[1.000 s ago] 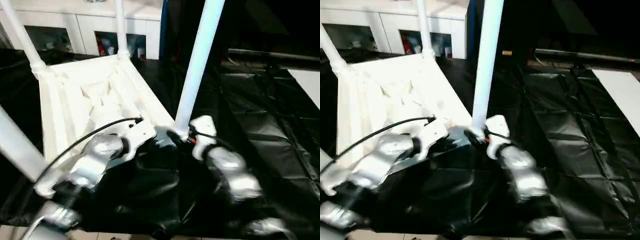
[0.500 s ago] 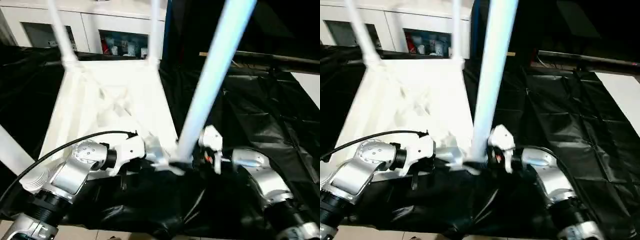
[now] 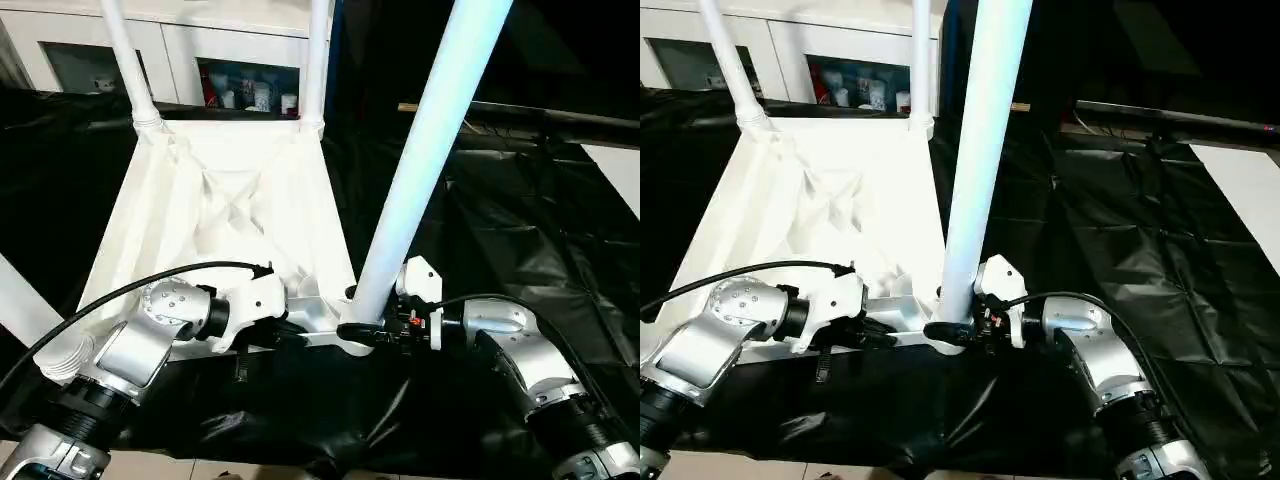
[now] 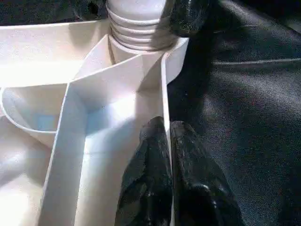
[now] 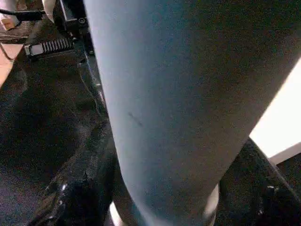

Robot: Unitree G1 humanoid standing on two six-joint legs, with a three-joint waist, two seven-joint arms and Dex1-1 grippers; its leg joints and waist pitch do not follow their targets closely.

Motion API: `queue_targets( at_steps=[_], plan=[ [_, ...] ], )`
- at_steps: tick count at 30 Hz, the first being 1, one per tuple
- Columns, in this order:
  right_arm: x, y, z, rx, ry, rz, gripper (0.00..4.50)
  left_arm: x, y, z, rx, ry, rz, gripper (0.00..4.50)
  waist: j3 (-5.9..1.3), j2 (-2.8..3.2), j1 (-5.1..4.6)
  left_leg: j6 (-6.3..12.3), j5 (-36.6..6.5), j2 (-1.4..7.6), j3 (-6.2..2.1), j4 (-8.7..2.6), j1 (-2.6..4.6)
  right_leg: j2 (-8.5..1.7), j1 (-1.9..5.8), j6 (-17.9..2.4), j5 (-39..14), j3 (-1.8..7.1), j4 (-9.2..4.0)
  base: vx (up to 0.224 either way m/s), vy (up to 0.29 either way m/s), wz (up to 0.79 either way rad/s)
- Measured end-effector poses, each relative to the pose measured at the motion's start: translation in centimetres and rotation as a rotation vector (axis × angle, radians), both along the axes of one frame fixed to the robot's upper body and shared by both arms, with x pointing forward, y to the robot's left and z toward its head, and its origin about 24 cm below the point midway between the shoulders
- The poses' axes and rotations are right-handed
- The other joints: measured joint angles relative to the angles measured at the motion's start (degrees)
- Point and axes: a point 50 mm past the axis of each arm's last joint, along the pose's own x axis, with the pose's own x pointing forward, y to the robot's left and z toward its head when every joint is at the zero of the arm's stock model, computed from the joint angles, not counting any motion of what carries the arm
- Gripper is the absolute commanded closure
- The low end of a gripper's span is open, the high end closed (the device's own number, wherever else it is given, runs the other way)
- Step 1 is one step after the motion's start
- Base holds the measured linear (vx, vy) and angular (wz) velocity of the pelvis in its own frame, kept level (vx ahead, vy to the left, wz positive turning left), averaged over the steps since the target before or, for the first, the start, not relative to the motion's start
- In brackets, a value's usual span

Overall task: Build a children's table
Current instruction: Rotate leg to tighten

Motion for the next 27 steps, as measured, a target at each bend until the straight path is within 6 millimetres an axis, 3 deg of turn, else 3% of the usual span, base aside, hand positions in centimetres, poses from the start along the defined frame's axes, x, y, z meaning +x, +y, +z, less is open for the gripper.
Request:
queue_targets(
  at_steps=[5,8,15,18,24,27],
  plan=[
    [0.1,0.2,-0.3,0.01,0.001,-0.028,1.93,0.2,-0.1,-0.1,-0.003,0.0,0.012,4.5,-0.03,-0.05,-0.1,-0.03,0.0,0.0,0.0,0.0,0.1,0.0,0.07,0.0,0.0,0.02,0.03,0.0,0.0,0.0],
    [1.2,1.0,-1.3,0.055,0.0,-0.237,1.94,1.2,-0.7,-0.6,-0.005,-0.02,0.137,4.5,-0.1,-0.18,-0.66,-0.24,0.2,-0.01,-0.01,0.0,0.5,0.0,0.38,0.0,0.0,0.07,0.16,0.0,0.0,0.0],
    [3.6,2.6,-1.9,0.114,0.005,-0.696,1.94,2.9,-3.1,-0.9,-0.012,-0.072,0.367,4.5,-0.1,-0.2,-2.13,-0.46,0.3,-0.07,-0.2,-0.05,0.49,0.02,0.27,0.3,-0.1,0.02,-0.02,-0.015,-0.001,-0.02],
    [4.2,3.3,-1.9,0.11,-0.007,-0.817,1.94,3.3,-3.9,-0.9,-0.011,-0.085,0.426,4.5,-0.11,-0.18,-2.24,-0.46,0.3,-0.07,-0.22,-0.06,0.47,0.03,0.22,0.3,-0.1,0.03,-0.03,0.0,0.0,0.0],
    [4.0,3.8,-1.7,0.121,-0.056,-0.821,1.94,3.2,-4.7,-0.8,-0.013,-0.093,0.448,4.5,-0.19,-0.12,-2.16,-0.42,0.3,-0.11,-0.22,-0.3,0.32,0.04,0.2,0.1,0.1,0.03,-0.13,0.0,0.0,0.0],
    [3.7,2.9,-1.7,0.145,-0.059,-0.782,1.25,3.1,-4.6,-0.8,-0.007,-0.098,0.441,4.5,-0.14,0.0,-1.93,-0.43,0.3,-0.08,-0.22,-0.51,0.26,0.08,0.14,0.1,0.1,0.01,-0.11,0.0,0.0,0.0]
  ],
)
